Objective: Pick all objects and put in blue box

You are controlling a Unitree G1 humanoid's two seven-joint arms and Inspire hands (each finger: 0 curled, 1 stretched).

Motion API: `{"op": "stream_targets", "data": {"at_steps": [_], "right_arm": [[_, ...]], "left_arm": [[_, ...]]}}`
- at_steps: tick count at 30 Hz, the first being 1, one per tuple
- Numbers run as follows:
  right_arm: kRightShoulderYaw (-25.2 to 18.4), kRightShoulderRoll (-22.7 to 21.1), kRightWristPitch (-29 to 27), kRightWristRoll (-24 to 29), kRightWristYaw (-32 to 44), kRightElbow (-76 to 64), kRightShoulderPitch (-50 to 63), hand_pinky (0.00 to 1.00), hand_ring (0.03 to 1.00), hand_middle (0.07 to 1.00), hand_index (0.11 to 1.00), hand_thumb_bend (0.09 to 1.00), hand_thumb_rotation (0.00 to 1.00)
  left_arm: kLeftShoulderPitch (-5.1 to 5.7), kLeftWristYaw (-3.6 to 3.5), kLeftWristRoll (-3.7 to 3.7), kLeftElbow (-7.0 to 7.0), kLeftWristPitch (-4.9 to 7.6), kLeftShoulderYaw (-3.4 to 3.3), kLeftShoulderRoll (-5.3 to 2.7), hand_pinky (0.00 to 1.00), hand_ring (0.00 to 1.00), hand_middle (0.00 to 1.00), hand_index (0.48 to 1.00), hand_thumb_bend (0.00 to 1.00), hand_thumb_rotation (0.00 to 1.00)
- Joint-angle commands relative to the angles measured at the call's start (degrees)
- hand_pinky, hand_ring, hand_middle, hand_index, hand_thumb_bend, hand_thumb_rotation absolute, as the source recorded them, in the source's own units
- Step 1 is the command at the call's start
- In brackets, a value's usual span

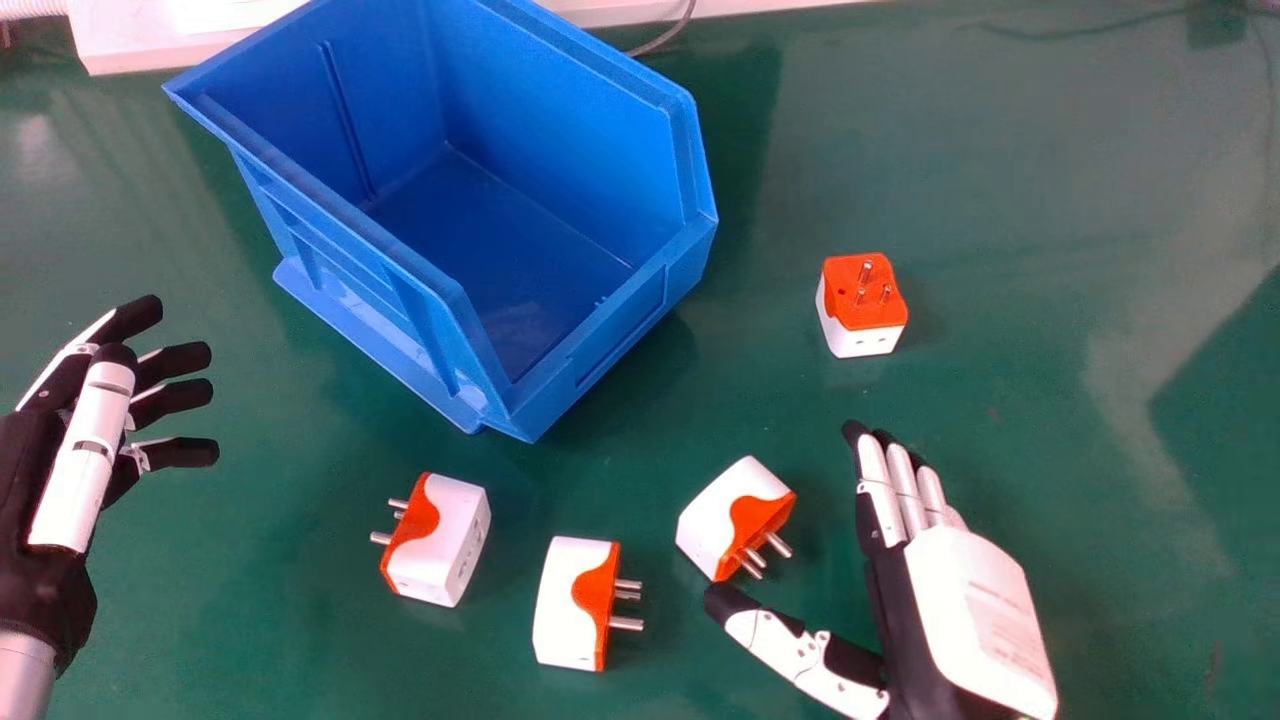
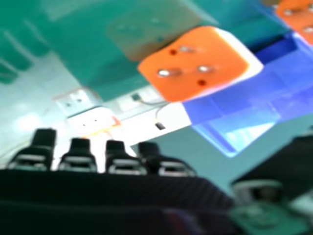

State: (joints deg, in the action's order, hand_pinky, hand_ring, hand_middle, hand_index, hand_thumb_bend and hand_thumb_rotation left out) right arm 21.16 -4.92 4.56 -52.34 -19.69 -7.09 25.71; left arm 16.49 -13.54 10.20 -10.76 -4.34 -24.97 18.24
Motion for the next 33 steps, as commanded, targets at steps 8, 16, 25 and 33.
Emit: {"op": "stream_targets", "data": {"at_steps": [8,16,25,33], "right_arm": [[1.16,0.23,3.69,-0.84,-1.70,3.80,-4.39,0.96,1.000,0.993,0.965,0.525,0.71],[2.96,0.40,8.82,-3.00,-1.52,6.56,-8.05,0.94,0.989,0.981,0.952,0.522,0.65],[4.95,-0.04,12.60,-2.59,-0.21,8.43,-11.72,0.91,0.972,0.968,0.938,0.519,0.59],[5.59,-0.83,12.26,-2.20,-0.49,10.26,-13.83,0.90,0.969,0.968,0.926,0.519,0.57]], "left_arm": [[0.17,0.17,0.29,-1.52,0.19,-0.64,0.76,0.61,0.77,0.79,0.877,0.12,0.89],[-0.13,0.42,0.01,-1.28,0.17,-0.57,0.79,0.61,0.78,0.79,0.879,0.12,0.90],[-0.07,0.62,-0.31,-1.61,0.05,-0.48,0.88,0.62,0.78,0.79,0.882,0.12,0.89],[-0.10,0.67,0.01,-1.55,-0.16,-0.52,0.87,0.62,0.78,0.79,0.885,0.12,0.89]]}}
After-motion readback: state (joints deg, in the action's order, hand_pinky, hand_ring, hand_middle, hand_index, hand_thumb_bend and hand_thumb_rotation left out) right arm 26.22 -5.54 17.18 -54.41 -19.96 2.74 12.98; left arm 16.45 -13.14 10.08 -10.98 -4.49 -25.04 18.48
